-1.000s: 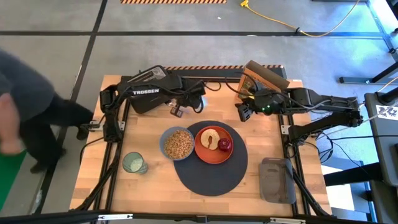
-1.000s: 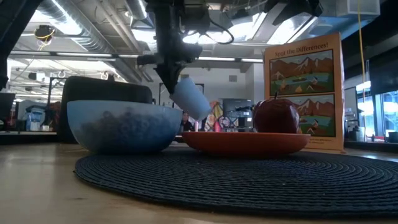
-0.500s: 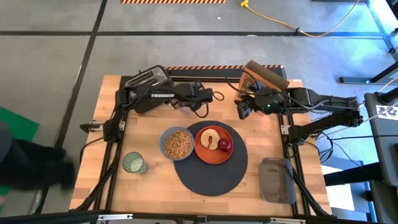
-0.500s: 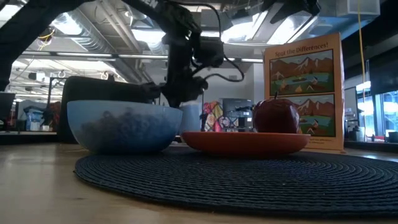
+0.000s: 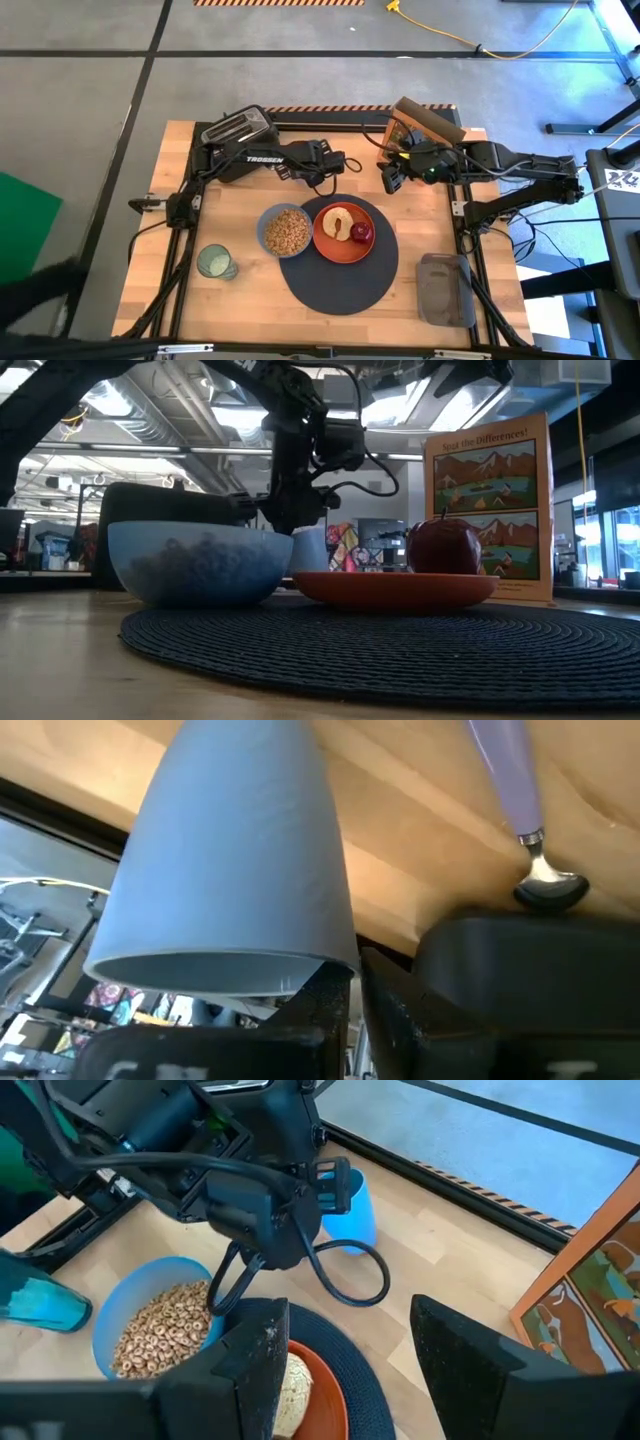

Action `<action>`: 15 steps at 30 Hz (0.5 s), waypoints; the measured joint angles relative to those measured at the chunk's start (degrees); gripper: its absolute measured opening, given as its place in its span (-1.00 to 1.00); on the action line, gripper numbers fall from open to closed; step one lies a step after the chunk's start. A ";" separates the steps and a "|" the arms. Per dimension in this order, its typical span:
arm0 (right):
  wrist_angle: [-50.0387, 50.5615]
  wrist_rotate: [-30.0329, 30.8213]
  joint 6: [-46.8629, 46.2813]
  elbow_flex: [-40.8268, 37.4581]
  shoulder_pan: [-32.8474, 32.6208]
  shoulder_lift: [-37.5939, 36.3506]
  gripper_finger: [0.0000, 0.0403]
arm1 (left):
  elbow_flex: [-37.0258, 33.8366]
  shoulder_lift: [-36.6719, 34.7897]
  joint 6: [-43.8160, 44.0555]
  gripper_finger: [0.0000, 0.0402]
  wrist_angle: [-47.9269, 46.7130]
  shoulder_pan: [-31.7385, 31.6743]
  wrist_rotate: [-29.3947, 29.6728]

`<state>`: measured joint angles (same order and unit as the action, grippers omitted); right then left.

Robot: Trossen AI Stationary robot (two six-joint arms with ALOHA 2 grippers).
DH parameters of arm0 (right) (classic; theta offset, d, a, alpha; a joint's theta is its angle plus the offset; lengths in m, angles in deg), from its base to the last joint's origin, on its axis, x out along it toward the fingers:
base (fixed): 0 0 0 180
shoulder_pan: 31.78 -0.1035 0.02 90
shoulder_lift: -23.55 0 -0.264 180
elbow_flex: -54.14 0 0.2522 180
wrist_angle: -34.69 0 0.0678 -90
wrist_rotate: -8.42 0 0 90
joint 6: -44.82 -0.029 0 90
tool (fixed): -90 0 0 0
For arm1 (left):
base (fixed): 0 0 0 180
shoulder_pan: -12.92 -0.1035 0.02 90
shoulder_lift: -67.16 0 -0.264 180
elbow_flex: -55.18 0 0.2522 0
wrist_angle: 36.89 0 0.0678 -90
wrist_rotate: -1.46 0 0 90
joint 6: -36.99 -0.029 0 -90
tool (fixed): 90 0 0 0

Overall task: Arrange a breakfast setting
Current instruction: Adjust the cup

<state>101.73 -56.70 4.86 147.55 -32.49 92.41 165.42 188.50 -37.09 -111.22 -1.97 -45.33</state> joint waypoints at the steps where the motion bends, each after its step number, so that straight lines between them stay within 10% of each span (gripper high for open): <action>1: 0.00 -0.03 0.04 0.00 0.00 0.00 0.00 | 0.00 0.00 0.00 -0.86 -0.02 -0.02 0.02; 15: 0.04 -2.45 0.98 0.00 0.00 0.00 0.00 | 0.00 -0.20 0.22 -0.55 1.23 0.09 -1.11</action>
<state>101.77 -59.14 5.84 147.55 -32.49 92.41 165.42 188.30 -36.87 -110.00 -1.89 -46.43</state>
